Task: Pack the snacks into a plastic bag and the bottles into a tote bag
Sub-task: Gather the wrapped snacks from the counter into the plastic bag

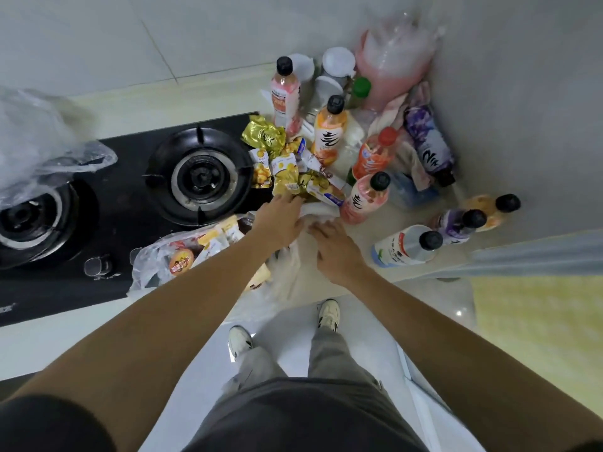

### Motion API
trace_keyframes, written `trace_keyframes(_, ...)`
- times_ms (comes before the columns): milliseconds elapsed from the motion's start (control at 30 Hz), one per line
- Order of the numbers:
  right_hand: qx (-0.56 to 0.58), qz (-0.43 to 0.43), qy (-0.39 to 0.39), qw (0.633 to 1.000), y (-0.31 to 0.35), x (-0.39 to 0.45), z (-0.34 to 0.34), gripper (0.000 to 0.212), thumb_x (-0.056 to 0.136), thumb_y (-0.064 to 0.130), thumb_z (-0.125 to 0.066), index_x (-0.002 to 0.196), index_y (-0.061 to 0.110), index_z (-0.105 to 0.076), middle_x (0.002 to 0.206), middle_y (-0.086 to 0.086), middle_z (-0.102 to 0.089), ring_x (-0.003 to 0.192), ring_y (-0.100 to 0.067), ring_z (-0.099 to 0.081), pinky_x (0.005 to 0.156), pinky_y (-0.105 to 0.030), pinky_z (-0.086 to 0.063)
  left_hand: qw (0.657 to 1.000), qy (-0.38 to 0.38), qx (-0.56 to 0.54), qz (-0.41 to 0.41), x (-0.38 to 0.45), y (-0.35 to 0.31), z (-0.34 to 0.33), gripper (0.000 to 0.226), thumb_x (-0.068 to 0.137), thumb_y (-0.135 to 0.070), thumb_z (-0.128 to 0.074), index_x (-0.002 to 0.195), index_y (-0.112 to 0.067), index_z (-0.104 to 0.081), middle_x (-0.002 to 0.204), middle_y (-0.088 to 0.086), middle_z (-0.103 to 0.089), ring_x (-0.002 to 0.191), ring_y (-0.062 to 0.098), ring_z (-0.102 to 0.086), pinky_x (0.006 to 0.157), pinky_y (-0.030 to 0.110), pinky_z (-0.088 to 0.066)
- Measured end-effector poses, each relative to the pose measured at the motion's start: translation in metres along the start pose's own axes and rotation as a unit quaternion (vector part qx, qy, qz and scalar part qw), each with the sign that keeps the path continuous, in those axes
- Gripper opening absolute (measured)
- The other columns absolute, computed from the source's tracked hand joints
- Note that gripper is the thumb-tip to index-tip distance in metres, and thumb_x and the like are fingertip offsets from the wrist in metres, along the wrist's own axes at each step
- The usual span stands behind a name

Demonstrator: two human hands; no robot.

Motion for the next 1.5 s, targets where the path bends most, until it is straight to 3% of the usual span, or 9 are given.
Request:
trace_keyframes(267, -0.025, -0.079, -0.102, 0.991, -0.023, -0.028, -0.005, 0.017, 0.088, 0.021, -0.067, 0.101, 0.010, -0.067, 0.109, -0.011, -0.060, 0.104, -0.036, -0.052, 0.075, -0.043, -0.051, 0.997, 0.023, 0.071, 0.014, 0.005, -0.007, -0.029, 0.050, 0.093, -0.056, -0.057, 0.124, -0.016, -0.059, 0.134, 0.009, -0.054, 0.124, 0.031, -0.052, 0.088, 0.043, -0.047)
trace_keyframes(400, 0.045, -0.163, -0.150, 0.974, -0.030, -0.025, -0.003, 0.022, 0.083, 0.023, -0.079, 0.092, 0.008, -0.066, 0.122, -0.014, -0.054, 0.101, -0.034, -0.052, 0.078, -0.041, -0.049, 0.998, 0.024, 0.065, 0.000, 0.000, -0.014, -0.034, 0.039, 0.096, -0.049, -0.053, 0.108, -0.014, -0.062, 0.114, 0.010, -0.060, 0.101, 0.032, -0.063, 0.072, 0.036, -0.039)
trace_keyframes(500, 0.042, -0.195, -0.155, 0.968, -0.030, -0.025, -0.006, 0.021, 0.081, 0.018, -0.081, 0.092, 0.007, -0.066, 0.115, -0.015, -0.054, 0.097, -0.033, -0.053, 0.077, -0.037, -0.045, 0.999, 0.013, 0.032, 0.023, -0.008, -0.013, -0.030, 0.033, 0.099, -0.043, -0.049, 0.088, -0.012, -0.054, 0.094, 0.010, -0.064, 0.084, 0.033, -0.064, 0.066, 0.034, -0.037)
trace_keyframes(633, 0.057, -0.219, -0.145, 0.963, -0.034, -0.030, -0.001, 0.018, 0.083, 0.009, -0.072, 0.099, 0.006, -0.063, 0.106, -0.018, -0.056, 0.095, -0.037, -0.053, 0.083, -0.040, -0.042, 0.994, -0.011, -0.098, 0.055, -0.020, -0.007, -0.015, 0.038, 0.098, -0.036, -0.048, 0.069, -0.012, -0.041, 0.067, 0.005, -0.053, 0.064, 0.029, -0.057, 0.057, 0.032, -0.037)
trace_keyframes(733, 0.139, -0.233, -0.132, 0.954, -0.034, -0.032, 0.005, 0.015, 0.083, -0.001, -0.064, 0.091, 0.011, -0.061, 0.102, -0.014, -0.060, 0.093, -0.033, -0.059, 0.074, -0.032, -0.038, 0.986, -0.055, -0.139, 0.071, -0.031, -0.005, 0.008, 0.040, 0.098, -0.036, -0.049, 0.066, -0.015, -0.035, 0.061, 0.002, -0.044, 0.056, 0.023, -0.045, 0.054, 0.033, -0.025)
trace_keyframes(833, 0.236, -0.239, -0.174, 0.926, -0.024, -0.039, 0.022, 0.021, 0.080, -0.004, -0.059, 0.076, 0.017, -0.057, 0.085, -0.005, -0.065, 0.079, -0.026, -0.065, 0.066, -0.035, -0.053, 0.970, -0.117, -0.197, 0.086, -0.046, -0.001, 0.034, 0.039, 0.095, -0.034, -0.052, 0.067, -0.016, -0.034, 0.060, 0.003, -0.040, 0.056, 0.024, -0.038, 0.052, 0.033, -0.022)
trace_keyframes(1000, 0.316, -0.172, -0.234, 0.903, 0.023, -0.047, 0.053, 0.026, 0.076, 0.007, -0.061, 0.072, 0.031, -0.052, 0.068, 0.006, -0.059, 0.069, -0.021, -0.066, 0.065, -0.049, -0.060, 0.949, -0.176, -0.243, 0.100, -0.087, 0.017, 0.063, 0.041, 0.096, -0.036, -0.053, 0.068, -0.010, -0.037, 0.060, 0.002, -0.040, 0.055, 0.023, -0.040, 0.050, 0.035, -0.028)
trace_keyframes(1300, 0.311, 0.002, -0.208, 0.927, 0.173, -0.037, 0.064, 0.020, 0.077, 0.005, -0.072, 0.076, 0.021, -0.061, 0.075, 0.006, -0.062, 0.071, -0.013, -0.062, 0.063, -0.030, -0.050, 0.913, -0.220, -0.253, 0.233, -0.210, 0.118, 0.032, 0.037, 0.097, -0.044, -0.049, 0.071, -0.017, -0.054, 0.061, -0.001, -0.058, 0.058, 0.018, -0.056, 0.049, 0.031, -0.036)
trace_keyframes(1500, 0.284, 0.043, -0.142, 0.947, 0.233, -0.038, 0.021, 0.016, 0.076, 0.004, -0.074, 0.076, 0.016, -0.064, 0.073, 0.010, -0.060, 0.069, -0.012, -0.059, 0.062, -0.025, -0.048, 0.883, -0.220, -0.242, 0.336, -0.257, 0.156, 0.001, 0.040, 0.098, -0.039, -0.050, 0.065, -0.018, -0.044, 0.063, -0.001, -0.053, 0.058, 0.018, -0.049, 0.051, 0.031, -0.030)
Point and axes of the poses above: each hand's wrist, its own x-axis towards the middle knuckle, its own z-axis out of the back of the hand, y = z × x, the point moved 7 cm from there along x, towards the middle knuckle
